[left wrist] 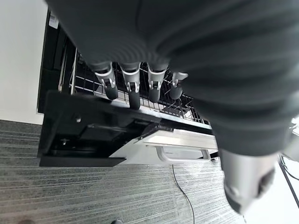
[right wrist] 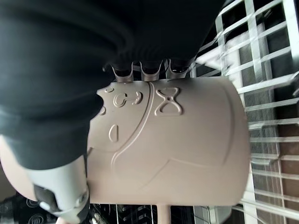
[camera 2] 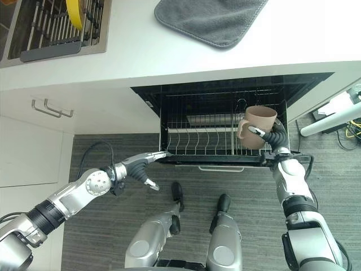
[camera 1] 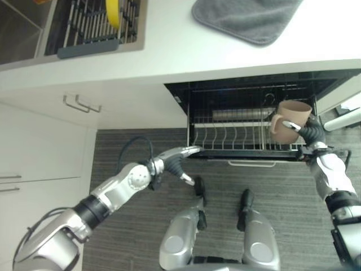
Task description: Place the dishes in the dishwasher.
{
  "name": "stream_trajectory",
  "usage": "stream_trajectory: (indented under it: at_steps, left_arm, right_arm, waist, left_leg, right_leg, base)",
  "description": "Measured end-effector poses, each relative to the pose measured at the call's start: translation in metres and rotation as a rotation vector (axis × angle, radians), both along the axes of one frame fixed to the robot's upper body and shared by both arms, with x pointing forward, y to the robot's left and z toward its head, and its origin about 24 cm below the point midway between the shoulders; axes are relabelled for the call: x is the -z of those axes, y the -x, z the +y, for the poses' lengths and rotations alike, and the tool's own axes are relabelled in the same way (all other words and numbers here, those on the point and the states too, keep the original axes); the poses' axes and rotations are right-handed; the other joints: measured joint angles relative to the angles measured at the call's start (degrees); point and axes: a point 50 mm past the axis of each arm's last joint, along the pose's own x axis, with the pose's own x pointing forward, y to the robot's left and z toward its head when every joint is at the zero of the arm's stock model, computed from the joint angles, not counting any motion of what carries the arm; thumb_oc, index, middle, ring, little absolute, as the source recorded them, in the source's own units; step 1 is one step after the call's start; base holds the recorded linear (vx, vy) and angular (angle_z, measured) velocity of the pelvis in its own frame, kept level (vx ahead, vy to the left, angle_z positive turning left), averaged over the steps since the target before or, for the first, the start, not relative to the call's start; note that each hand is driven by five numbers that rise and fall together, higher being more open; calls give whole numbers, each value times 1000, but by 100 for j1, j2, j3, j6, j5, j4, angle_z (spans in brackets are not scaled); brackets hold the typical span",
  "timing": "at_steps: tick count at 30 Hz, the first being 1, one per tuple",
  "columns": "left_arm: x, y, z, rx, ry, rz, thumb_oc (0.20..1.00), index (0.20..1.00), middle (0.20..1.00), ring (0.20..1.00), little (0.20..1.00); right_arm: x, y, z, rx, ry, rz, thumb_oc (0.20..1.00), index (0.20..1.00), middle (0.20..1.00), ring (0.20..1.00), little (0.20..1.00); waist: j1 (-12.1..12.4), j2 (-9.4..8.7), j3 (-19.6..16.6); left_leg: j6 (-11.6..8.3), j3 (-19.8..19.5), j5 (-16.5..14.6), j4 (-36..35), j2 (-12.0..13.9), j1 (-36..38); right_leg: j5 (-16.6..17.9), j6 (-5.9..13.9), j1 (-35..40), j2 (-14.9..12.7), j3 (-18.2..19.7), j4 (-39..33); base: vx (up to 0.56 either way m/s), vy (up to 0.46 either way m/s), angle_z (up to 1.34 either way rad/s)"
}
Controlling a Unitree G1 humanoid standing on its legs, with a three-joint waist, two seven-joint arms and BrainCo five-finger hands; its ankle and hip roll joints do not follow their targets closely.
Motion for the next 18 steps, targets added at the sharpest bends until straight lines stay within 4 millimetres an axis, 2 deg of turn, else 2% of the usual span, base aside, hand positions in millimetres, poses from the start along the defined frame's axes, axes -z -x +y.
stream_trajectory:
  at_steps: [6,9,10,14,18]
  left_arm:
    - [0,0,1,2,-9,-15,1000,1000,1000,1000,1000]
    - [-11,-6,-1,22,-27,-54,1000,1000,1000,1000,1000]
    - [-14,-8,-4,34,-31,-69,1000,1000,1000,1000,1000]
    - [-16,-8,-9,58,-29,-83,1000,1000,1000,1000,1000]
    - [-19,-5,-13,74,-10,-101,1000,1000,1000,1000,1000]
  right_arm:
    - [-4,-4,-6,43,-7,-12,200,200,200,200,200]
    - [-24,-18,0,43,34,-43,200,200,200,200,200]
    - [-36,-27,4,43,50,-57,200,200,200,200,200]
    - [-54,-40,14,28,74,-65,200,200,200,200,200]
    - [-53,-42,18,17,104,-42,200,200,200,200,200]
  waist:
    - [31,0,0]
    - [59,16,8]
    - [105,20,9]
    - [212,64,30]
    - [273,105,45]
  left_leg:
    - [-1,22,2,0,5,-57]
    - [2,21,16,11,0,-167]
    - [2,21,24,12,0,-219]
    - [2,2,24,10,-14,-256]
    - [17,-6,34,16,-42,-351]
  right_leg:
    - [-3,1,-109,1,55,63]
    - [-3,0,-237,-8,58,115]
    - [-5,-3,-295,-11,58,130]
    - [-51,-11,-344,-19,45,190]
    - [-62,-2,-459,-66,44,239]
  base:
    - [-9,-7,-4]
    - [0,0,0]
    - [0,0,0]
    - [8,21,4]
    - [6,8,1]
